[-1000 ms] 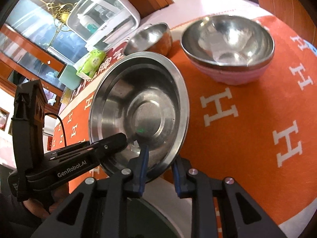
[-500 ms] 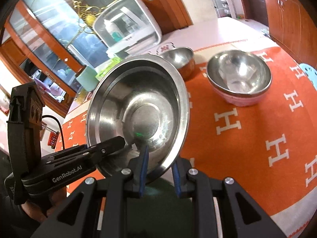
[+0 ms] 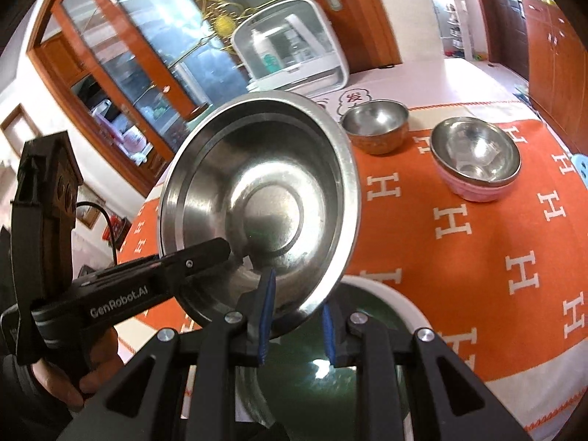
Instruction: Organize plates and bowls
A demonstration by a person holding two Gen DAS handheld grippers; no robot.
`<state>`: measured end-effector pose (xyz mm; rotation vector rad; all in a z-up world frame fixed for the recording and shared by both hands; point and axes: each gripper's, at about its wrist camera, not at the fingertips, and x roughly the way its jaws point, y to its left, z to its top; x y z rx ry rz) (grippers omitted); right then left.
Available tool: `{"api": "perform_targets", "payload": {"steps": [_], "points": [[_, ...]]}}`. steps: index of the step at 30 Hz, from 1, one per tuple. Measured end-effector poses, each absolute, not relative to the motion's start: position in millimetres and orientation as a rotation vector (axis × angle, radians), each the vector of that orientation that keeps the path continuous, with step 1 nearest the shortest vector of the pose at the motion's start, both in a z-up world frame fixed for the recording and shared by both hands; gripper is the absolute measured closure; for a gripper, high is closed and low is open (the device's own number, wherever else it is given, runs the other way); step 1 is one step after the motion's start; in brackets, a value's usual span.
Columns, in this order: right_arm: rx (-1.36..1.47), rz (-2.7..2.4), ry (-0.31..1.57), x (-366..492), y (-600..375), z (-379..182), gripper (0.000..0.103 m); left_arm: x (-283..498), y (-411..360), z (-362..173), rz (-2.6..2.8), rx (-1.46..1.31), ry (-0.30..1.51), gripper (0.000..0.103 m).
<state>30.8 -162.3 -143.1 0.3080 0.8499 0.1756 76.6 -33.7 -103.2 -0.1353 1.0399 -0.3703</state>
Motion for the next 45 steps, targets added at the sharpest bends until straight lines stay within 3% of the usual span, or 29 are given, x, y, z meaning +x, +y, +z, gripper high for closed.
{"api": "perform_targets", "payload": {"steps": [21, 45], "points": [[0.126, 0.408, 0.994, -29, -82, -163, 0.079, -30, 52, -126, -0.056, -0.293, 1.151, 0.083], [0.109, 0.376, 1.164, -1, -10, -202, 0.076, -13, 130, -168, -0.066, -0.329, 1.233, 0.078]]}}
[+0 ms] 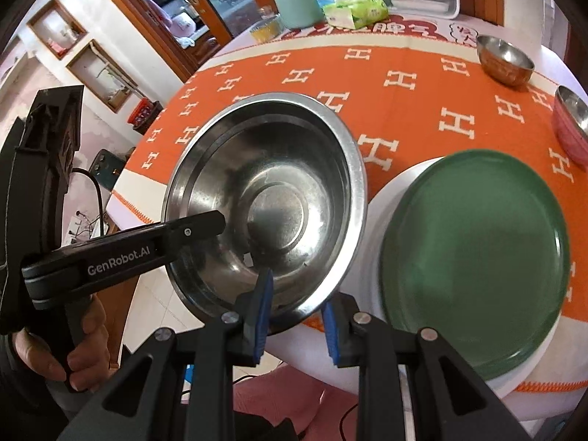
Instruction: Organize plates and bowls
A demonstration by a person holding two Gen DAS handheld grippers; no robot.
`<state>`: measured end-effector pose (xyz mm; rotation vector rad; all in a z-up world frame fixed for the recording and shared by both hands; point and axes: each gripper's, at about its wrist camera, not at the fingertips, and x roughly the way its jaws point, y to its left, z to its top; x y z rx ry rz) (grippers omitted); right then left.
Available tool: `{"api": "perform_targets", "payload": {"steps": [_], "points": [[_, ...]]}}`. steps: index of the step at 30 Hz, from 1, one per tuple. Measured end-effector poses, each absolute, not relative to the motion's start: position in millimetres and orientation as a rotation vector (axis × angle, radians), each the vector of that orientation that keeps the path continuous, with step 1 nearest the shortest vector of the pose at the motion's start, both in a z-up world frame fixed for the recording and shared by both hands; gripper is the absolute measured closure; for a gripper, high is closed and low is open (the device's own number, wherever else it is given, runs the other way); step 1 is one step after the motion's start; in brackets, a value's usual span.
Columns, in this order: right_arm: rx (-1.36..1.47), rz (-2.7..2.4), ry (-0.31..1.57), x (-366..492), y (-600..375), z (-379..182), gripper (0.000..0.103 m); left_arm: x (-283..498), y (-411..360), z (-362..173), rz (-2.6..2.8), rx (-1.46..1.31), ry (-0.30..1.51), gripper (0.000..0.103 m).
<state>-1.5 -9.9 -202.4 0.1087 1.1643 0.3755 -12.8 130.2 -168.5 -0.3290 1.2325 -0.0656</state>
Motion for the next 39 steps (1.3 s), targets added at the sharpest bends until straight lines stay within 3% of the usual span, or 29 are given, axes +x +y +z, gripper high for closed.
{"api": "perform_targets", "payload": {"steps": [17, 26, 30, 39], "points": [[0.189, 0.177, 1.231, 37, 27, -226, 0.075, 53, 173, -208, -0.226, -0.272, 1.345, 0.075], [0.210, 0.080, 1.201, 31, 26, -218, 0.063, 73, 173, -204, -0.308, -0.245, 1.333, 0.070], [0.201, 0.047, 1.178, 26, 23, -211, 0.062, 77, 174, -190, -0.338, -0.264, 1.284, 0.055], [0.156, 0.024, 1.105, 14, 19, -188, 0.057, 79, 176, -162, -0.335, -0.276, 1.210, 0.042]]}}
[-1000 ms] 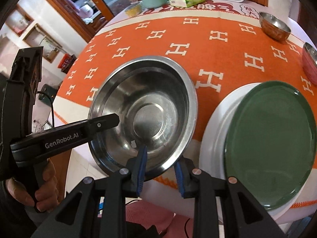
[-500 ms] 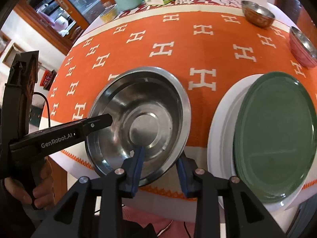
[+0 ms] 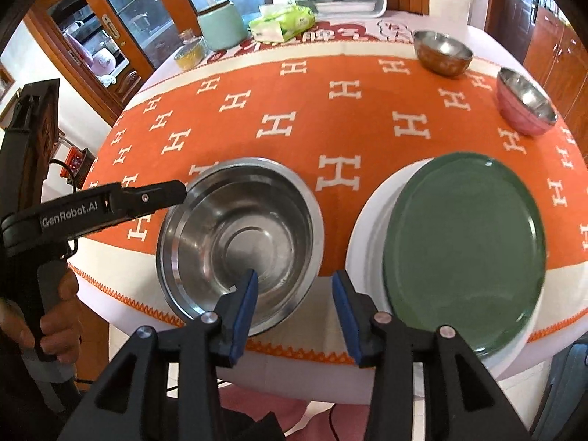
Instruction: Organize plates and bowls
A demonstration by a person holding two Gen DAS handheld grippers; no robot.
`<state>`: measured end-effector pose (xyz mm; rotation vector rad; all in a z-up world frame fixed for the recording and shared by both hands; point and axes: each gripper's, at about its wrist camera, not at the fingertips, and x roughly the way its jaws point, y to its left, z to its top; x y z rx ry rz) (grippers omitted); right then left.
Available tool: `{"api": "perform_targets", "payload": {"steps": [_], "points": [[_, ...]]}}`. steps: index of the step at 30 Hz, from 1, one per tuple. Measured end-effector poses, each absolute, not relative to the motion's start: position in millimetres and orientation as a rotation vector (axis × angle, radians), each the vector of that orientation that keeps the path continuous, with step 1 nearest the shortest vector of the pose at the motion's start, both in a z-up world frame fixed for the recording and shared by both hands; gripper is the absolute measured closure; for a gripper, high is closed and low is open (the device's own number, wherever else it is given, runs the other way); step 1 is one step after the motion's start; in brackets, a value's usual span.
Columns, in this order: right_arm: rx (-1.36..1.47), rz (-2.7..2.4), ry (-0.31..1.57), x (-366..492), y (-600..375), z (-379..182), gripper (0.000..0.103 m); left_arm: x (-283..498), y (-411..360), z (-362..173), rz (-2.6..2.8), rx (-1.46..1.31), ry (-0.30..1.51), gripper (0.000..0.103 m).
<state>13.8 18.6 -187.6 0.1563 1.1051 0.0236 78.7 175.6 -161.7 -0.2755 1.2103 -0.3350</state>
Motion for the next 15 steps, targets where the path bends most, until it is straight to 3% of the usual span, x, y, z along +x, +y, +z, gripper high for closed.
{"api": "perform_targets", "payload": {"steps": [4, 15], "points": [[0.150, 0.017, 1.054, 10, 11, -169, 0.046, 78, 172, -144, -0.331, -0.250, 1.177, 0.039], [0.285, -0.107, 0.930, 8, -60, -122, 0.036, 74, 134, -80, -0.347, -0.116, 1.042, 0.030]]}}
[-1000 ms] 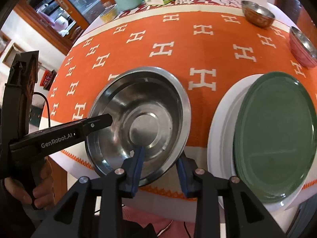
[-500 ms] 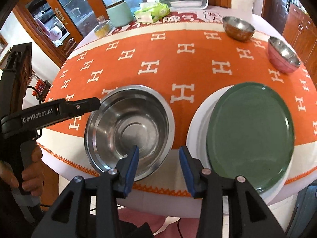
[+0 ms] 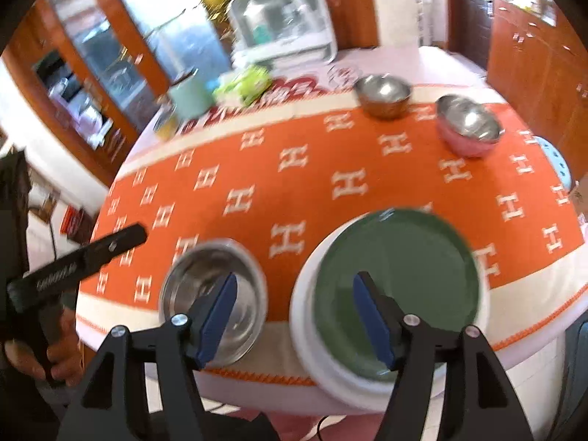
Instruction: Organize plates and bowls
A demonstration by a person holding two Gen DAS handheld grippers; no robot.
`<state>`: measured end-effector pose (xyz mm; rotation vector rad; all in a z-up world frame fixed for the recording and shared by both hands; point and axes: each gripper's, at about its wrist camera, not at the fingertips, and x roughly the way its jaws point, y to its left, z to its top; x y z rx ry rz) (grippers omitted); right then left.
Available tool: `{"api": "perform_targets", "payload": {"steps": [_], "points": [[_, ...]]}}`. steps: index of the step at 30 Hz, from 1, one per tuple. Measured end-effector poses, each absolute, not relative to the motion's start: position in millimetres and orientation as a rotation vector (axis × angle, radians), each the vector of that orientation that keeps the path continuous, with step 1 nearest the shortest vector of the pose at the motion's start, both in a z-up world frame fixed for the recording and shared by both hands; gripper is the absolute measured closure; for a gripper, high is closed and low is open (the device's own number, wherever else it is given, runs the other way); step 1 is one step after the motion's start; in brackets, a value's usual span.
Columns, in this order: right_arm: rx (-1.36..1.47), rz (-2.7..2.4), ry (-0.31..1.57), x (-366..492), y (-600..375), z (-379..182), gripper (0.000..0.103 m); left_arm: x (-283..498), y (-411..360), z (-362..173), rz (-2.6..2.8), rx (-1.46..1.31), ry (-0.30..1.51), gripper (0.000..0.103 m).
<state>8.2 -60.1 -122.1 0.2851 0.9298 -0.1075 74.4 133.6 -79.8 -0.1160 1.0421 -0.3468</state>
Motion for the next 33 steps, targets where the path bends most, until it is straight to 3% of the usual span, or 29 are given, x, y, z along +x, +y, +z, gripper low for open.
{"api": "perform_targets", "payload": {"steps": [15, 33], "points": [[0.317, -0.170, 0.831, 13, -166, -75, 0.032, 86, 35, -31, -0.352, -0.011, 1.072, 0.028], [0.320, -0.126, 0.860, 22, -286, -73, 0.032, 90, -96, -11, -0.321, 0.035, 1.095, 0.027]]}}
